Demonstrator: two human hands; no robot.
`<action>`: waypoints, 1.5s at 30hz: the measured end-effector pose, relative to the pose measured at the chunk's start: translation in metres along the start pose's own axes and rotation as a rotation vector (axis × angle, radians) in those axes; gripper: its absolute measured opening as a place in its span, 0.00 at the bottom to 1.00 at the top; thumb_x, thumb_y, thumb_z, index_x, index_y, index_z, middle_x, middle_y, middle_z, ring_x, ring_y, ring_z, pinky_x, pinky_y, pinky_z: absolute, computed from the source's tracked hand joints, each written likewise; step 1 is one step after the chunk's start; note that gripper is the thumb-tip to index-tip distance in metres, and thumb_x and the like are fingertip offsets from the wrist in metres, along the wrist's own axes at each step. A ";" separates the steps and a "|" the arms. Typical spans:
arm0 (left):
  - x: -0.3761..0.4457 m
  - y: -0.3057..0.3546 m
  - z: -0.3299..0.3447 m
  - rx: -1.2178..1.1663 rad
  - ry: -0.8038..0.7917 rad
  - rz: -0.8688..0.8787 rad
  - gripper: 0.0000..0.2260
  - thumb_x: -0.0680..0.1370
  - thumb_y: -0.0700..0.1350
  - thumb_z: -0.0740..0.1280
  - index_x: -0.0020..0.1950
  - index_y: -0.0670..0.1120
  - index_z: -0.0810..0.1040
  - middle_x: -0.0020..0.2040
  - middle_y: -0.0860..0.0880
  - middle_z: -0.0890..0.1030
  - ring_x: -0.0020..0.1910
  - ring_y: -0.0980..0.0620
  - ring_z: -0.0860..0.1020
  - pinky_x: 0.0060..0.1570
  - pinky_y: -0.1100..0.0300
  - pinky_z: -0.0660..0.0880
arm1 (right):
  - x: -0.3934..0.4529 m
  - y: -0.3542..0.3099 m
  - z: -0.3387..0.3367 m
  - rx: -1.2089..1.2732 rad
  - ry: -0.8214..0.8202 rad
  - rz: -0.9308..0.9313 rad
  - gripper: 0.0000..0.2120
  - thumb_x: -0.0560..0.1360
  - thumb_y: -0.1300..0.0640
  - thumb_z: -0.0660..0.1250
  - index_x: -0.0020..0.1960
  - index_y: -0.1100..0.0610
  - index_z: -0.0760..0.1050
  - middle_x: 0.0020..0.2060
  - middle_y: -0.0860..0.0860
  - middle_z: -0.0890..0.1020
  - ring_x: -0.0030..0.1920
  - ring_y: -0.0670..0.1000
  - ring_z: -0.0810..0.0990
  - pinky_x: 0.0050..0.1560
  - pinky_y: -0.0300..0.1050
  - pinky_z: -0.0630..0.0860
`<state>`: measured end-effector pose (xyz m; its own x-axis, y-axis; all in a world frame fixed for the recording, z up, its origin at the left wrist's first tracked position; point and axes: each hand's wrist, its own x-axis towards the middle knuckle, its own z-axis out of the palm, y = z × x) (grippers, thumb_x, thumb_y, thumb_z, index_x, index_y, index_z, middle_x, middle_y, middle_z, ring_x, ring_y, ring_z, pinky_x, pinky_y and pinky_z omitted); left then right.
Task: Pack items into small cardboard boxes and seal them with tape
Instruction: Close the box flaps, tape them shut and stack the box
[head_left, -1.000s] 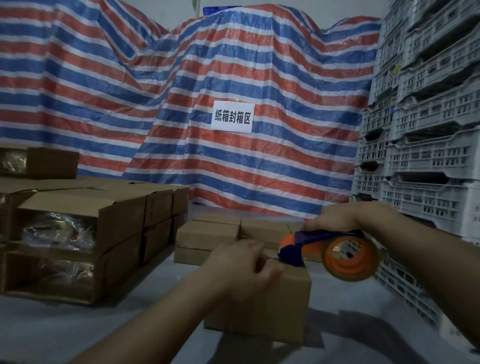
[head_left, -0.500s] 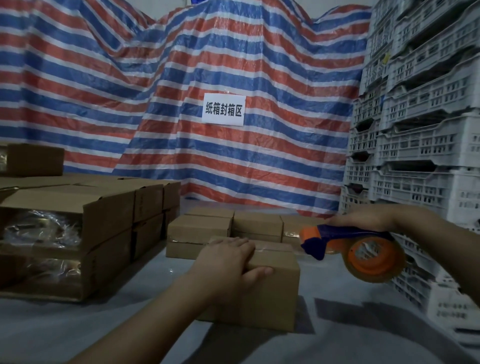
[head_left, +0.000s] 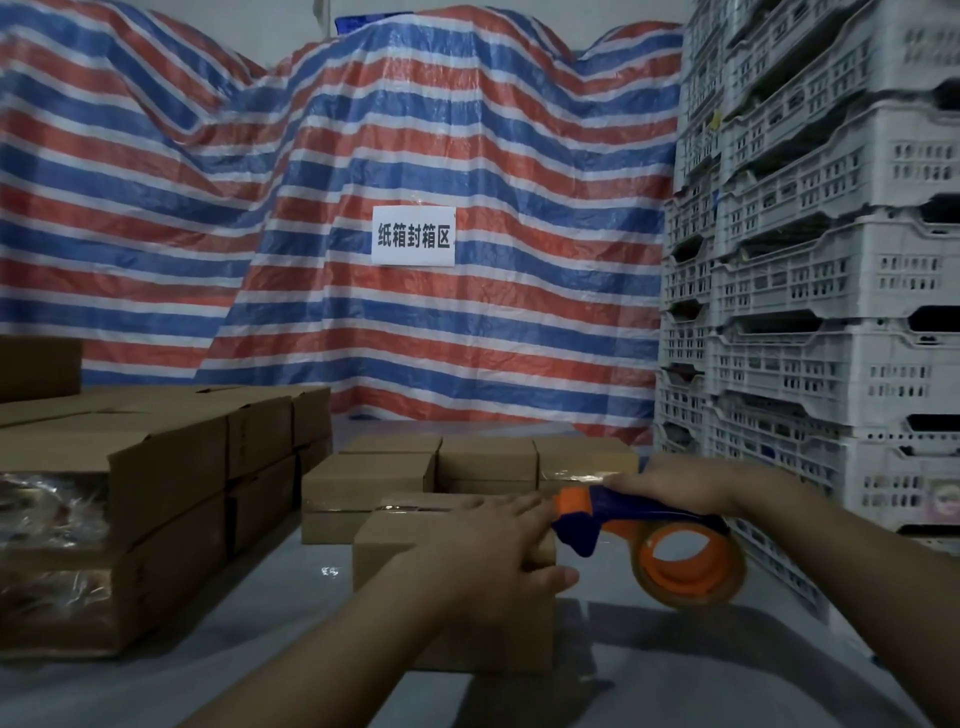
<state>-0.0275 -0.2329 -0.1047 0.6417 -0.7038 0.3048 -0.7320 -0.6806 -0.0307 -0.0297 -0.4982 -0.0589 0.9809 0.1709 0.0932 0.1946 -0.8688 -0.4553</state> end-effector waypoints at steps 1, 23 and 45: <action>0.002 0.000 0.003 0.001 0.002 0.013 0.31 0.78 0.67 0.57 0.78 0.58 0.54 0.79 0.54 0.59 0.77 0.52 0.58 0.72 0.52 0.52 | -0.001 0.000 0.000 -0.002 0.003 0.005 0.11 0.82 0.39 0.58 0.49 0.42 0.75 0.34 0.32 0.80 0.33 0.33 0.77 0.41 0.34 0.70; -0.001 0.003 0.007 0.032 0.020 -0.026 0.31 0.78 0.66 0.58 0.78 0.56 0.57 0.79 0.53 0.60 0.76 0.50 0.62 0.72 0.50 0.60 | -0.019 -0.078 0.015 -1.295 -0.104 0.211 0.16 0.78 0.40 0.61 0.41 0.51 0.69 0.38 0.48 0.73 0.36 0.49 0.71 0.33 0.44 0.65; 0.001 0.009 0.002 0.031 -0.003 -0.007 0.27 0.79 0.64 0.59 0.76 0.57 0.61 0.77 0.52 0.63 0.73 0.49 0.64 0.69 0.48 0.62 | -0.061 -0.030 0.081 -0.637 0.627 0.309 0.22 0.82 0.37 0.50 0.37 0.50 0.66 0.34 0.45 0.72 0.36 0.48 0.75 0.39 0.45 0.68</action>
<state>-0.0334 -0.2403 -0.1068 0.6470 -0.6998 0.3027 -0.7204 -0.6912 -0.0580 -0.0952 -0.4450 -0.1228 0.7724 -0.2296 0.5922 -0.2936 -0.9558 0.0123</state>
